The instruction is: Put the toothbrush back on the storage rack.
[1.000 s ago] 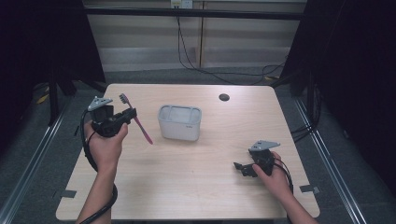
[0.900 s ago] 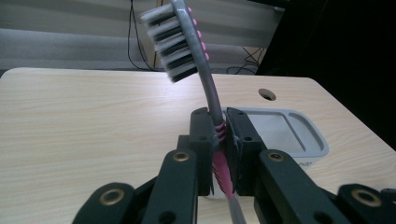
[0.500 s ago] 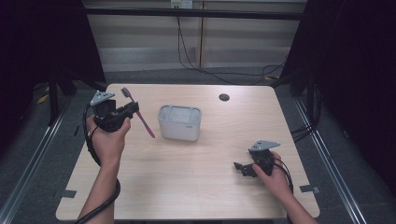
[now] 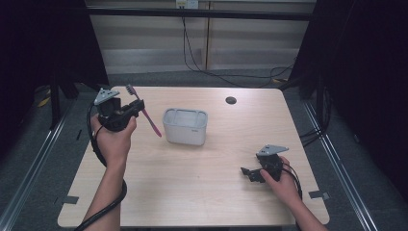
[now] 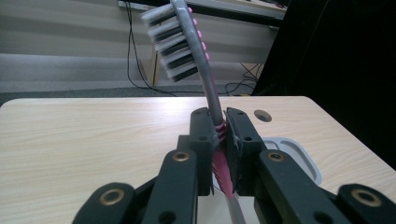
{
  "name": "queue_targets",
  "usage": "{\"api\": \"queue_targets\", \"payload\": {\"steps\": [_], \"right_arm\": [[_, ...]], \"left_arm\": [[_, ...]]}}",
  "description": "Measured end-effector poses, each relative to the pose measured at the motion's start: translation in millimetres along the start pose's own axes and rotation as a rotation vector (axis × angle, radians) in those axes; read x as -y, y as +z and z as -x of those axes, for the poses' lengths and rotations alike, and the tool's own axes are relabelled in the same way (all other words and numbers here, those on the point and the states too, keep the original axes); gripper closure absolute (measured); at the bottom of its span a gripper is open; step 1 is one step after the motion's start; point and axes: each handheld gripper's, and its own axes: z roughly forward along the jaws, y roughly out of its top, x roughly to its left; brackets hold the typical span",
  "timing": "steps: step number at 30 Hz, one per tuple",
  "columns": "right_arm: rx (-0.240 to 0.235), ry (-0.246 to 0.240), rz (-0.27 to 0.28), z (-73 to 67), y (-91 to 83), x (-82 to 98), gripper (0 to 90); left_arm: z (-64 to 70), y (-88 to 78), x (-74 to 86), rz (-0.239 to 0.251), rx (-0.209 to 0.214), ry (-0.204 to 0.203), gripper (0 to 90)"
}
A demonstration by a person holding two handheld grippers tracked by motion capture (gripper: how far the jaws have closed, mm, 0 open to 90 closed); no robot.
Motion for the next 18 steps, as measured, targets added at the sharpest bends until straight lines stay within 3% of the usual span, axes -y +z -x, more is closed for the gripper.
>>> {"api": "queue_targets", "payload": {"steps": [18], "right_arm": [[0.0,0.0,0.0,0.0,0.0,0.0,11.9]], "left_arm": [[9.4,4.5,-16.3,0.029,-0.006,0.025,82.0]]}}
